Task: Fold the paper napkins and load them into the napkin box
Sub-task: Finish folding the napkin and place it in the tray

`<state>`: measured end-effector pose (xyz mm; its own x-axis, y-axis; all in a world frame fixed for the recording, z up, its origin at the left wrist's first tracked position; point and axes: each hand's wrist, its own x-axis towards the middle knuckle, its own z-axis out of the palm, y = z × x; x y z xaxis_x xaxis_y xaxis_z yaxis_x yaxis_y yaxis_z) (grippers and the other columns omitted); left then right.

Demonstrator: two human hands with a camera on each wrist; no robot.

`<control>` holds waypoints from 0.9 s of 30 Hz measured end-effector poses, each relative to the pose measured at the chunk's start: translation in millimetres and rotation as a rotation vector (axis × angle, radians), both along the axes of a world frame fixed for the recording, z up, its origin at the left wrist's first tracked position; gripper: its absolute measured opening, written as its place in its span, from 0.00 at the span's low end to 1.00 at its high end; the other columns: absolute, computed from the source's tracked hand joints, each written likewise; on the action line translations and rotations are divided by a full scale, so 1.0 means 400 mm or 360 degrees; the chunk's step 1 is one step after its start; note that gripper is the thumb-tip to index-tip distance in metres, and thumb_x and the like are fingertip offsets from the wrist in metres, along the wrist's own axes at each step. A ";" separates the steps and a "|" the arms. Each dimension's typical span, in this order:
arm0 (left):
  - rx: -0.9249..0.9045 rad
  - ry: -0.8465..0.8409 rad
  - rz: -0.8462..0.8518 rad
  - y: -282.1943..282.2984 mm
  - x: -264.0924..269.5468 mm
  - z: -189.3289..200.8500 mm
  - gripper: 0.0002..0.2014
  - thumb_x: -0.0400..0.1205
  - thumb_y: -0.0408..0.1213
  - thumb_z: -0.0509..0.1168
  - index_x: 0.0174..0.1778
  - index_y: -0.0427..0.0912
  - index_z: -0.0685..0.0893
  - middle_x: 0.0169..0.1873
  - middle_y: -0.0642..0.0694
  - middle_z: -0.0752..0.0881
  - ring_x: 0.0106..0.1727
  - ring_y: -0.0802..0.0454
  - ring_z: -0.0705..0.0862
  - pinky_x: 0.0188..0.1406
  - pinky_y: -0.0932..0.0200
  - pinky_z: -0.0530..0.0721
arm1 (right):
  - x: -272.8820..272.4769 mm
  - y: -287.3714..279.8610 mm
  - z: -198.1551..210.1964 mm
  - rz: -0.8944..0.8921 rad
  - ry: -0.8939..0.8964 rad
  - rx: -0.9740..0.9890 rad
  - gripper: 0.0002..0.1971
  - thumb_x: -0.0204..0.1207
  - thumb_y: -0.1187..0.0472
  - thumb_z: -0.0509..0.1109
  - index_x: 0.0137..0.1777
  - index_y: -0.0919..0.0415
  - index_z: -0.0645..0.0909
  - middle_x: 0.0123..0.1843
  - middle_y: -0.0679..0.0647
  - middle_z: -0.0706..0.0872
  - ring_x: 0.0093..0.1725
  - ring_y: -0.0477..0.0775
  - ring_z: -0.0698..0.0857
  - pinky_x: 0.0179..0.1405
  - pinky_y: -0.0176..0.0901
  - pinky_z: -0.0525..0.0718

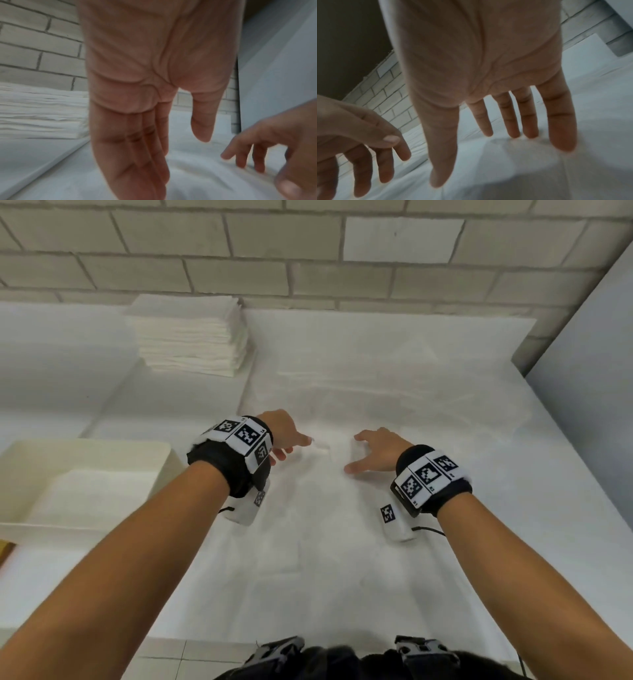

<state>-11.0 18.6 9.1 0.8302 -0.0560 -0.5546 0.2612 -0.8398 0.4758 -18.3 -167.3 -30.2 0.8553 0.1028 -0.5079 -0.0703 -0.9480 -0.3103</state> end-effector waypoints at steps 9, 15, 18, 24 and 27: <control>0.0554 -0.0130 0.0097 0.054 0.040 -0.110 0.32 0.76 0.51 0.69 0.70 0.35 0.72 0.66 0.36 0.76 0.62 0.39 0.80 0.55 0.52 0.82 | -0.002 0.100 -0.029 0.0149 -0.0129 0.0030 0.27 0.69 0.38 0.72 0.59 0.57 0.78 0.55 0.52 0.82 0.55 0.55 0.82 0.54 0.45 0.80; 0.0185 -0.0099 0.0439 0.098 0.061 -0.131 0.48 0.71 0.41 0.77 0.79 0.35 0.54 0.69 0.34 0.72 0.59 0.39 0.84 0.59 0.45 0.83 | 0.021 0.119 -0.049 0.0101 -0.0015 0.0202 0.18 0.69 0.52 0.77 0.53 0.57 0.75 0.53 0.52 0.81 0.52 0.53 0.80 0.49 0.43 0.77; -0.0154 -0.0148 0.0648 0.133 0.077 -0.135 0.47 0.67 0.34 0.79 0.77 0.36 0.58 0.65 0.36 0.77 0.62 0.36 0.81 0.63 0.43 0.81 | 0.030 0.110 -0.048 -0.0007 -0.0035 0.0478 0.13 0.68 0.60 0.78 0.41 0.56 0.73 0.43 0.49 0.78 0.43 0.50 0.77 0.38 0.36 0.74; -0.0847 -0.0341 0.0948 0.133 0.083 -0.112 0.32 0.73 0.26 0.74 0.72 0.35 0.69 0.49 0.40 0.82 0.39 0.48 0.84 0.51 0.52 0.87 | 0.042 0.089 -0.023 -0.0183 -0.0044 0.0777 0.11 0.72 0.63 0.75 0.35 0.54 0.75 0.33 0.47 0.76 0.32 0.45 0.74 0.29 0.35 0.72; -0.0640 -0.0545 0.0765 0.119 0.077 -0.098 0.20 0.77 0.36 0.71 0.64 0.36 0.79 0.55 0.40 0.83 0.53 0.45 0.84 0.48 0.58 0.84 | 0.034 0.081 0.001 -0.0277 -0.0118 0.1020 0.05 0.74 0.60 0.74 0.45 0.54 0.80 0.37 0.48 0.80 0.35 0.45 0.78 0.28 0.34 0.74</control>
